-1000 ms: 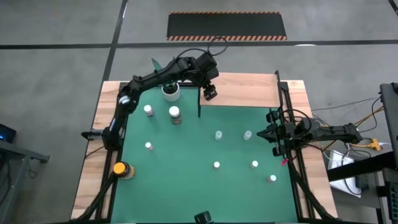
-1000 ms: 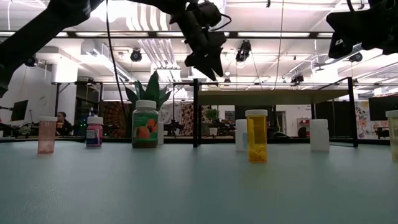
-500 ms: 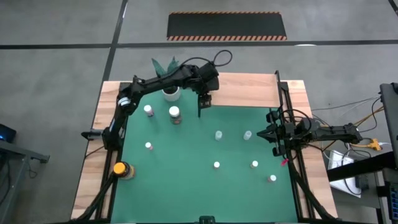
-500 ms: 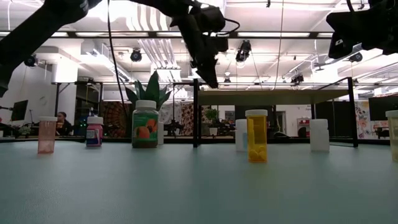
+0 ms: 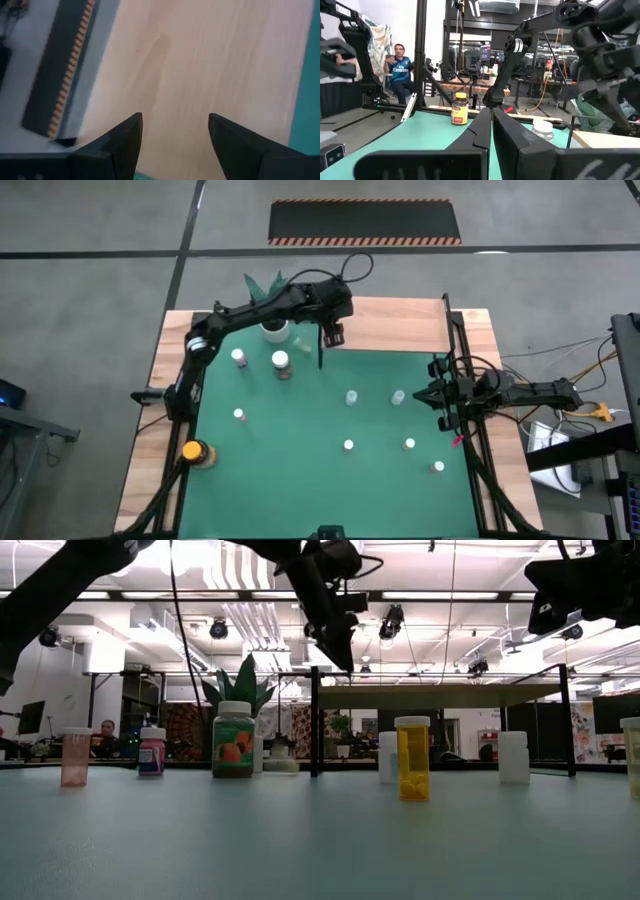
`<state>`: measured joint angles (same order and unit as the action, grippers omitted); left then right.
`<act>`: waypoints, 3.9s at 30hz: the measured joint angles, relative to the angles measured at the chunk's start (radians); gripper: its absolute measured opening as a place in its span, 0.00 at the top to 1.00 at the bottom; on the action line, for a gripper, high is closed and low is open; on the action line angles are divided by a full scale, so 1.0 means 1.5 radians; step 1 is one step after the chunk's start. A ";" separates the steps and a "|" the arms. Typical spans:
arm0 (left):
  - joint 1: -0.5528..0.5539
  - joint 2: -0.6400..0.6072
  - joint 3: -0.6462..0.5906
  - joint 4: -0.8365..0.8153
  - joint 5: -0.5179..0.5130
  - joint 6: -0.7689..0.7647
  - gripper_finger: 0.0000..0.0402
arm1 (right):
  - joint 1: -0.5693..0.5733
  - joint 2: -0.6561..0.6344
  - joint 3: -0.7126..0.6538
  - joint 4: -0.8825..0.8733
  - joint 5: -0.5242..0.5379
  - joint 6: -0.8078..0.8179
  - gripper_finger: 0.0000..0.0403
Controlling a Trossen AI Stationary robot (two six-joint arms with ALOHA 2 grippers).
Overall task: Pick and place medicine bottles onto shelf by color
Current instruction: Put the left white pill bottle on the shelf
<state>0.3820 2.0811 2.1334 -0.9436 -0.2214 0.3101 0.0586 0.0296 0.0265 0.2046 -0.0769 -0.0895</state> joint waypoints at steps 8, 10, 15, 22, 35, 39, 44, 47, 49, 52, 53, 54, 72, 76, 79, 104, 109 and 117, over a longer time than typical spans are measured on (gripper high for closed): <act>-0.049 -0.060 0.000 -0.049 0.014 -0.030 0.48 | 0.000 0.001 0.000 -0.026 0.010 -0.009 0.97; -0.072 -0.075 -0.002 -0.073 0.015 -0.047 0.48 | 0.000 0.001 0.000 -0.028 0.019 -0.010 0.97; -0.141 -0.113 -0.014 -0.124 0.020 -0.160 0.48 | 0.000 0.004 0.000 -0.030 0.019 -0.010 0.97; -0.300 -0.196 -0.206 0.018 0.022 -0.186 0.48 | 0.000 0.009 0.000 -0.039 0.031 0.000 0.97; -0.412 -0.461 -0.623 0.496 -0.132 -0.067 0.48 | 0.000 0.200 0.018 0.271 0.069 -0.038 0.97; -0.400 -0.535 -0.738 0.651 -0.135 0.020 0.48 | 0.000 0.308 0.083 0.277 0.070 -0.045 0.97; -0.389 -0.610 -0.869 0.856 -0.138 0.116 0.48 | 0.000 0.452 0.187 0.242 0.070 -0.056 0.97; -0.387 -0.646 -0.930 0.940 -0.138 0.161 0.48 | 0.000 0.517 0.262 0.149 0.071 -0.061 0.97; -0.387 -0.667 -0.959 0.981 -0.138 0.182 0.48 | 0.000 0.557 0.310 0.048 0.071 -0.058 0.97; -0.386 -0.701 -0.990 0.997 -0.138 0.203 0.48 | 0.000 0.609 0.395 -0.065 0.114 -0.022 0.97; -0.387 -0.710 -0.999 1.002 -0.138 0.210 0.48 | 0.000 0.626 0.418 -0.114 0.132 -0.017 0.97; -0.387 -0.720 -1.006 1.002 -0.138 0.216 0.48 | 0.000 0.646 0.439 -0.173 0.147 -0.009 0.96; -0.385 -0.785 -1.048 1.006 -0.138 0.239 0.48 | -0.001 0.982 0.668 -0.448 0.232 0.049 0.42; -0.385 -0.780 -1.048 1.006 -0.138 0.239 0.48 | -0.008 1.024 0.697 -0.459 0.230 0.060 0.35; -0.386 -0.781 -1.049 1.007 -0.138 0.238 0.48 | -0.015 1.052 0.704 -0.469 0.227 0.067 0.33; -0.444 -0.646 -1.068 1.098 -0.047 -0.133 0.48 | -0.030 1.007 0.747 -0.571 0.081 -0.008 0.72; -0.445 -0.569 -1.067 1.198 -0.047 -0.133 0.48 | -0.029 0.981 0.770 -0.589 0.073 -0.024 0.70; -0.444 -0.534 -1.064 1.239 -0.048 -0.133 0.48 | -0.029 0.970 0.772 -0.605 0.051 -0.037 0.70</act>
<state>-0.2836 1.2802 0.5377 0.9143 -0.2935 0.1108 0.0151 1.4845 1.1851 -0.7025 -0.0010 -0.1452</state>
